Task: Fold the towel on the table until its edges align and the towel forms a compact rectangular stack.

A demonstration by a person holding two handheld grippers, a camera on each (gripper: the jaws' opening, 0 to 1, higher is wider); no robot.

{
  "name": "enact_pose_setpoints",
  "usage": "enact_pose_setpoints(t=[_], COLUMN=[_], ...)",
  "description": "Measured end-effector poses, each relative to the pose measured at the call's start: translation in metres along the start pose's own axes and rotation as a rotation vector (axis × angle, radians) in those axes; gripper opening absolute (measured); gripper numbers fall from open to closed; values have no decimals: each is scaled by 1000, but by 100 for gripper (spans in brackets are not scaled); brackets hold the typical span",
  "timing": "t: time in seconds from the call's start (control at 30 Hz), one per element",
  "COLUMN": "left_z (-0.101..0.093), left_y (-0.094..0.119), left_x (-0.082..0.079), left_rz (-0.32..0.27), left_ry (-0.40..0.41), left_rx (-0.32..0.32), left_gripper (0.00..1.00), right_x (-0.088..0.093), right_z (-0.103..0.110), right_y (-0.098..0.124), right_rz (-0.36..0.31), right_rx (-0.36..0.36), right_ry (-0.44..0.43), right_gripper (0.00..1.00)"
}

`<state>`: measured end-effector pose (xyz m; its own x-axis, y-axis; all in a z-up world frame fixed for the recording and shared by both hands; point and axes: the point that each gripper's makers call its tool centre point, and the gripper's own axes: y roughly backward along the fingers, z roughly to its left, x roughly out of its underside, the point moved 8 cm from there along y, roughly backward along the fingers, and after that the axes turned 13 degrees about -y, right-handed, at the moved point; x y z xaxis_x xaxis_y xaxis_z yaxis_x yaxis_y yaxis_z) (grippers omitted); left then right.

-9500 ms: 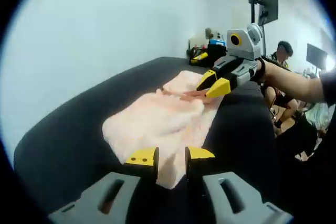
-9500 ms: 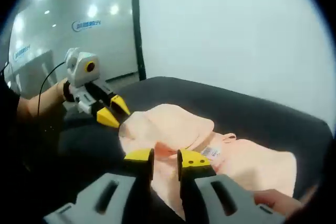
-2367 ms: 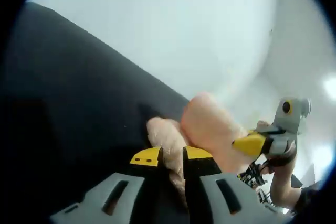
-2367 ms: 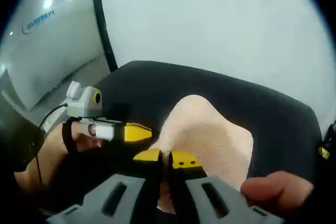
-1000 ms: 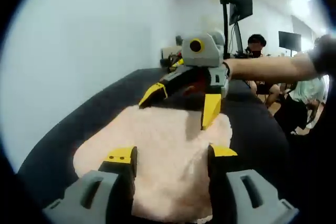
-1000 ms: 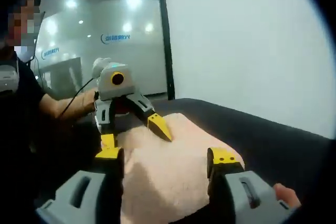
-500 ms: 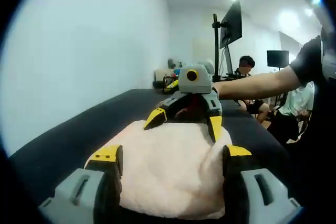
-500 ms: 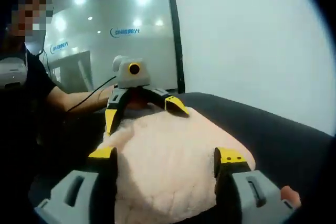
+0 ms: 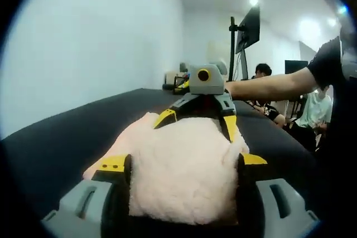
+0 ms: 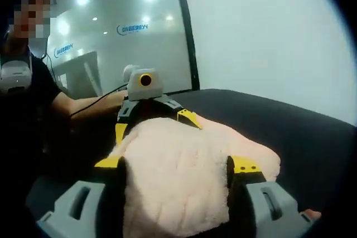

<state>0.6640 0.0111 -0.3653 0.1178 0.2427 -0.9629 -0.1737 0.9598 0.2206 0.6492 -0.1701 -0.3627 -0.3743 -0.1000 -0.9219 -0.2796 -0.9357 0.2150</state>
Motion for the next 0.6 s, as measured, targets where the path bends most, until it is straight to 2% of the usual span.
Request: enact_pose_setpoints(t=[0.07, 0.1, 0.13, 0.17, 0.2, 0.23, 0.27, 0.33, 0.37, 0.4, 0.43, 0.47, 0.5, 0.53, 0.57, 0.6], left_z=[-9, -9, -8, -4, 1, 5, 8, 8, 7, 3, -2, -6, -10, -12, -13, -13], left_y=[5, 10, 15, 22, 28, 32, 32, 29, 25, 19, 12, 4, -3, -10, -16, -19], left_x=[-10, -20, -33, -41, -52, -61, -64, -63, -57, -50, -45, -39, -33, -27, -16, -15], left_rz=[5, -44, -149, -226, -297, -348, -341, -297, -264, -233, -214, -167, -122, -96, -21, -13], left_ry=[-8, -22, -11, 5, 4, 14, -5, -80, -94, -111, -127, -139, -137, -122, -112, -138], left_rx=[4, -7, -45, -79, -123, -143, -183, -253, -282, -289, -267, -244, -218, -192, -176, -175], left_gripper=[74, 71, 62, 44, 29, 23, 23, 24, 22, 21, 21, 21, 21, 18, 14, 14], right_x=[-7, -16, -27, -38, -49, -56, -59, -55, -48, -40, -29, -23, -16, -20, -22, -15], right_z=[1, 0, 4, 11, 16, 20, 22, 21, 16, 10, 5, 5, 4, 8, 11, 11], right_y=[2, 6, 8, 10, 14, 16, 17, 17, 16, 15, 12, 8, 5, 5, 1, -2], right_rz=[0, -24, -91, -189, -285, -339, -352, -352, -350, -322, -308, -307, -277, -242, -293, -242], right_rx=[15, 41, 49, 25, 0, 19, 73, 120, 175, 219, 224, 227, 240, 248, 205, 192], right_ry=[-8, 0, -58, -86, -56, 9, 65, 24, -3, -6, -12, -23, -46, -4, -24, -27], right_gripper=[71, 69, 63, 49, 41, 37, 35, 20, 10, 5, 0, 0, 0, 0, 0, 0])
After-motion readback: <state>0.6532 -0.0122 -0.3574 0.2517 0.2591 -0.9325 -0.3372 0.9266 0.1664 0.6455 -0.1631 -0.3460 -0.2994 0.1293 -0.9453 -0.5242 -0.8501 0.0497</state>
